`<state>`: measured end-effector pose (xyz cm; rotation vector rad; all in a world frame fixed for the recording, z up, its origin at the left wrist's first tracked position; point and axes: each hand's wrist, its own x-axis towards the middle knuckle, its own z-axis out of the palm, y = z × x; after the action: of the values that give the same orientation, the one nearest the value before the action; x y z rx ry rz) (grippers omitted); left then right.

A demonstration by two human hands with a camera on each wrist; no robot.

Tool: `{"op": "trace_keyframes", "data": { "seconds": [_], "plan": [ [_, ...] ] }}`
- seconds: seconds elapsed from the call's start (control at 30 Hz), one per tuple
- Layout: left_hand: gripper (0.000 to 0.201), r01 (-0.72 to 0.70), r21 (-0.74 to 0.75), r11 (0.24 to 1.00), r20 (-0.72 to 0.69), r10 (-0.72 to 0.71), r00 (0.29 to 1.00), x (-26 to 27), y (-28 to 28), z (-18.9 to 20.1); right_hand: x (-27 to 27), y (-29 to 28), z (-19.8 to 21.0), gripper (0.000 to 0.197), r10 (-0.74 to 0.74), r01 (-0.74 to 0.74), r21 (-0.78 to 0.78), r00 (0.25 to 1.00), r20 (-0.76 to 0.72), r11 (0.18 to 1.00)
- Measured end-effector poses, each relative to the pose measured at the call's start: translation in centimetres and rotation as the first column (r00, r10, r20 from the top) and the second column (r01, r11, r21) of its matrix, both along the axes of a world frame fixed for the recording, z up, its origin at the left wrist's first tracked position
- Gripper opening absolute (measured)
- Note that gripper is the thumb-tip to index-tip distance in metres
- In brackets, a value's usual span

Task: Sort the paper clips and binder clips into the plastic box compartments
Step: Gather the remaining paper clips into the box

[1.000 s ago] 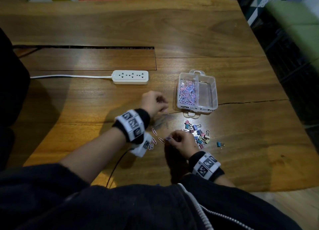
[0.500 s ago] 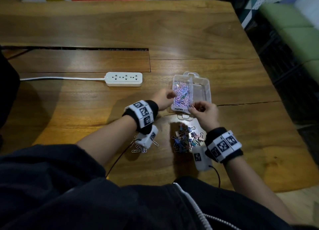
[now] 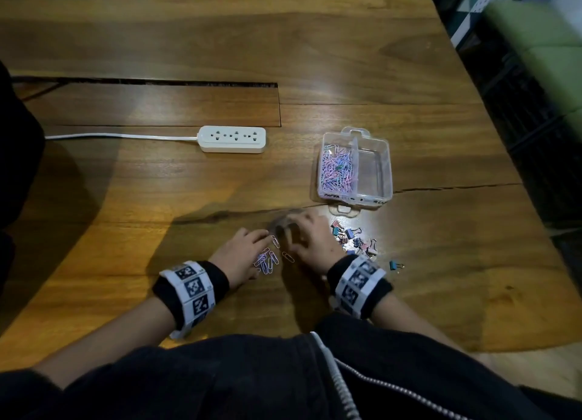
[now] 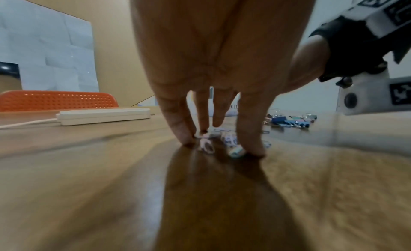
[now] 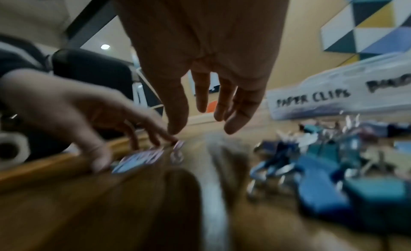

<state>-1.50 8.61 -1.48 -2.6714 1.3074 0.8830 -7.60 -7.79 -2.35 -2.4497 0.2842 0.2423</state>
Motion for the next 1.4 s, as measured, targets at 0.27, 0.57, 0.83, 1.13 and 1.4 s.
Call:
{"op": "trace_keyframes", "data": {
  "seconds": [0.27,0.57,0.83,1.13,1.4],
  "plan": [
    [0.033,-0.076,-0.134,0.988,0.042,0.082,0.996,-1.9,0.7,-0.1,-1.4,3.4,-0.9,0.048,0.186,-0.202,-0.141,0.975,-0.117,0.969],
    [0.024,-0.241,-0.159,0.957,-0.028,0.239,0.971,-1.6,0.7,0.0,-1.8,3.7,-0.6,0.024,0.111,-0.136,-0.148,0.980,-0.167,0.980],
    [0.025,-0.749,-0.131,0.649,-0.619,0.536,0.574,1.0,1.5,-0.9,-2.5,2.9,-0.5,0.024,-0.010,0.002,-0.052,0.988,-0.151,0.999],
    [0.024,-0.964,0.107,0.244,-0.905,0.425,0.007,1.1,1.9,0.5,-2.8,2.6,-1.0,0.028,0.014,-0.015,-0.001,0.986,-0.166,1.000],
    [0.024,-0.349,0.035,0.936,-0.124,0.351,0.928,-0.4,3.1,-0.4,-2.9,2.3,-1.8,0.022,-0.128,0.146,0.181,0.986,-0.111,0.972]
  ]
}}
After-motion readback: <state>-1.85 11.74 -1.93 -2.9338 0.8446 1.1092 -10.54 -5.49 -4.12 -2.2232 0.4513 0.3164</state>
